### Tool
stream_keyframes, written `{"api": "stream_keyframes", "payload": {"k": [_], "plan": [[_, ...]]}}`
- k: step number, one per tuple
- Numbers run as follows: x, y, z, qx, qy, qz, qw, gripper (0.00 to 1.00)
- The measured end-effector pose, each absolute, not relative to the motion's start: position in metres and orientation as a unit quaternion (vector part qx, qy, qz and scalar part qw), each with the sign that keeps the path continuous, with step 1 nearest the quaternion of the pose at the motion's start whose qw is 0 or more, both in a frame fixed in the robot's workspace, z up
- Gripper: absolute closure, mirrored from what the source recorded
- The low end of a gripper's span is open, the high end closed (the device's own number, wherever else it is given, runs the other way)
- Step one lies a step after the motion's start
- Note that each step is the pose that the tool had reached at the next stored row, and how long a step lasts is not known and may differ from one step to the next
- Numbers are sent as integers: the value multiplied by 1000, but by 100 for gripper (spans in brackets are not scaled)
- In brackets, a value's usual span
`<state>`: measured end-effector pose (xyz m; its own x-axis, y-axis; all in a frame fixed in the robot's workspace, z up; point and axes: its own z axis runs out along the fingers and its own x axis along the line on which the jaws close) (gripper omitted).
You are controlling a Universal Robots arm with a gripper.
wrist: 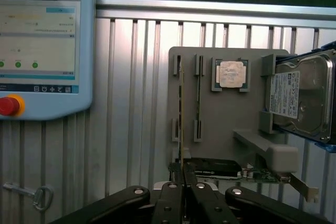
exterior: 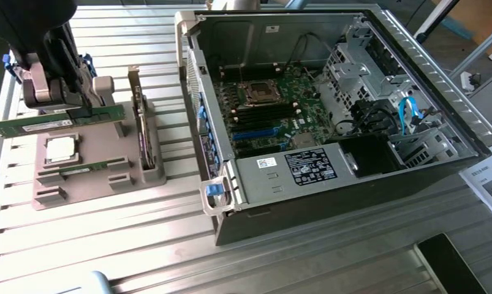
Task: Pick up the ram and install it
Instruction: 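Pick up the ram and move it above insertion slot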
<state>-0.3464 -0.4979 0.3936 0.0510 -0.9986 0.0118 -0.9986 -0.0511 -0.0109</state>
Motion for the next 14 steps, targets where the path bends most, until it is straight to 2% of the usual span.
{"api": "stream_keyframes", "payload": {"k": [14], "plan": [[-328,-498,394,725,-689,8,0,88]]}}
